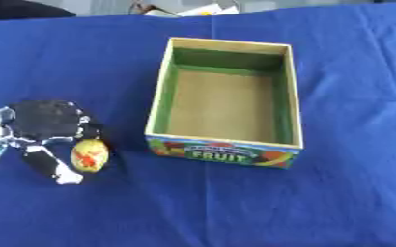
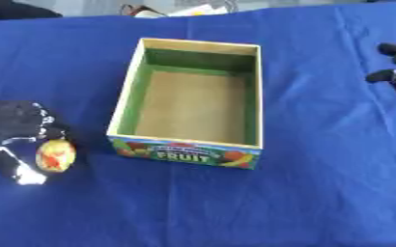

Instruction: Pick up objects on the table and place them in the box.

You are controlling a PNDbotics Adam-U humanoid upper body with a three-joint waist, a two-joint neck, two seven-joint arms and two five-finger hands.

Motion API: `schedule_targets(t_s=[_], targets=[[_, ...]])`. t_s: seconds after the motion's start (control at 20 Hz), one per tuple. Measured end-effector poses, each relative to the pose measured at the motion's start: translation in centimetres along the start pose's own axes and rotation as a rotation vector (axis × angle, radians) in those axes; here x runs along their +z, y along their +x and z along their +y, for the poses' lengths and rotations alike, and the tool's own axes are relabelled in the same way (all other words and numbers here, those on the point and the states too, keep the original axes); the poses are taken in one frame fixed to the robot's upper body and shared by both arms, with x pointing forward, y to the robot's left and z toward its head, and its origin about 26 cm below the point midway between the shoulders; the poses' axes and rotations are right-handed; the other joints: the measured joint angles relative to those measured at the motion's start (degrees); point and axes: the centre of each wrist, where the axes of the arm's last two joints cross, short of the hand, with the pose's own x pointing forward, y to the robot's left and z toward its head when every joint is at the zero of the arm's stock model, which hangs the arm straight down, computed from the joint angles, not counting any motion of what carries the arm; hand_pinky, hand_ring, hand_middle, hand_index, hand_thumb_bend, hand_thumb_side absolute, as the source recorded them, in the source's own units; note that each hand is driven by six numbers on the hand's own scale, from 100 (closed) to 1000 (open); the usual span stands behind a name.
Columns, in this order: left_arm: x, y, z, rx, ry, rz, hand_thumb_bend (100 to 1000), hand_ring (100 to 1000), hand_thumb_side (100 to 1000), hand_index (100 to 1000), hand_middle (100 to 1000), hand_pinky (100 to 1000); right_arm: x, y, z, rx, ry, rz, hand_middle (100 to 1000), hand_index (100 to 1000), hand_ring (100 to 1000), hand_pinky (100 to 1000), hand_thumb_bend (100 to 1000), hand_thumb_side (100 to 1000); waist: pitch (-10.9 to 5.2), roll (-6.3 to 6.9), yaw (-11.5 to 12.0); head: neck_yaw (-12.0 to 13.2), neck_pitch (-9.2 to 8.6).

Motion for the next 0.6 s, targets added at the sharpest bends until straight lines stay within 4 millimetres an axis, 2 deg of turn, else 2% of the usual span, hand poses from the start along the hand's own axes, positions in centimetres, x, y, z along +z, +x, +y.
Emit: schedule_targets(t_s=[0.05, 0.15, 0.6], targets=[[0.00, 0.01, -0.02, -0.003, 0.001, -0.003, 182, 510, 591, 778, 526, 321, 0.00, 0.00, 0.00, 0.000, 0.000, 0.000, 524, 841, 769, 552, 100, 1000, 0.00, 0.00, 0.0, 0.0, 0.00], [0.04, 0.02, -0.09, -0.006, 0.009, -0.011, 100, 515, 535, 773, 532, 323, 0.00, 0.00, 0.01, 0.000, 0.001, 0.001, 524, 841, 769, 552, 100, 1000, -0.01, 0.00, 0.0, 0.0, 0.00], [0.43, -0.21, -0.63, 0.012, 0.055, -0.035, 100, 499, 274, 752, 528, 289, 0.01, -0.01, 0.01, -0.001, 0.002, 0.002, 524, 841, 770, 553, 100, 1000, -0.02, -0.13, 0.1, 0.0, 0.00]])
